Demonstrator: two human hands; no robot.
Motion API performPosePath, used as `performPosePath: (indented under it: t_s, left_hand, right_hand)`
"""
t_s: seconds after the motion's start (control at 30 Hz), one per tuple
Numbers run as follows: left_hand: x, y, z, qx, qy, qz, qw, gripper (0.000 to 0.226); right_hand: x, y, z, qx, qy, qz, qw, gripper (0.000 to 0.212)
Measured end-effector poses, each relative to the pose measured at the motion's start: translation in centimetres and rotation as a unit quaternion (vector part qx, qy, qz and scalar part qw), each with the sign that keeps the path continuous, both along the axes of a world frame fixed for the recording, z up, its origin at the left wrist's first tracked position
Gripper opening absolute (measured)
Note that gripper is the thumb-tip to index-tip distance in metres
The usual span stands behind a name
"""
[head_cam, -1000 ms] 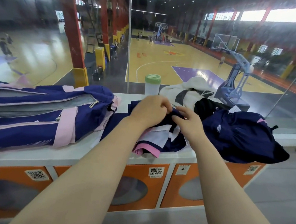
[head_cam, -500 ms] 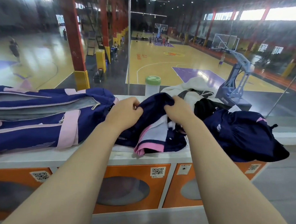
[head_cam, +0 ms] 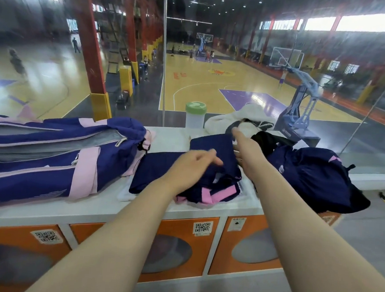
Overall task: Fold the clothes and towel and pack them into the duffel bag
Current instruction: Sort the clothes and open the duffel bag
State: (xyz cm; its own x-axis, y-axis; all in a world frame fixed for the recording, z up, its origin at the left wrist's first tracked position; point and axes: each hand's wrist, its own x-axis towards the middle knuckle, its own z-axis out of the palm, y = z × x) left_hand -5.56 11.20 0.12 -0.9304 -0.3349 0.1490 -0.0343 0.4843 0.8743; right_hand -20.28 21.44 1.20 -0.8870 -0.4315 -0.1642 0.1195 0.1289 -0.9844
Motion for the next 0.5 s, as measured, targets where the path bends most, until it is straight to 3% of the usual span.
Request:
performPosePath:
  t_s: [0.07,0.1,0.27,0.37,0.5]
  left_hand:
    - [-0.4,-0.8,-0.1,0.061,0.058,0.111,0.99,0.03]
    - [-0.7,-1.2,-0.4,0.067,0.054,0.152,0.985,0.022]
    - [-1.1,-1.3,-1.2,0.132,-0.08,0.193,0.969,0.038]
    - [-1.4,-1.1,-0.8,0.125,-0.104,0.195,0.967,0.024]
    - [-2.0,-1.2,-1.3,0.131,-0.115,0.189,0.966,0.042]
  right_hand:
    - [0.7,0.1,-0.2,0.073,0.068,0.033,0.994,0.076]
    - [1.0,0.1,-0.4,0.108,0.094,0.045,0.989,0.078]
    - [2.2,-0.3,-1.6,0.194,0.188,0.057,0.961,0.017]
    - [3.0,-0.3,-2.7,0.204,0.225,0.056,0.951,0.024]
    - [4.0,0.1,-4.2,0.195,0.275,0.012,0.941,0.042]
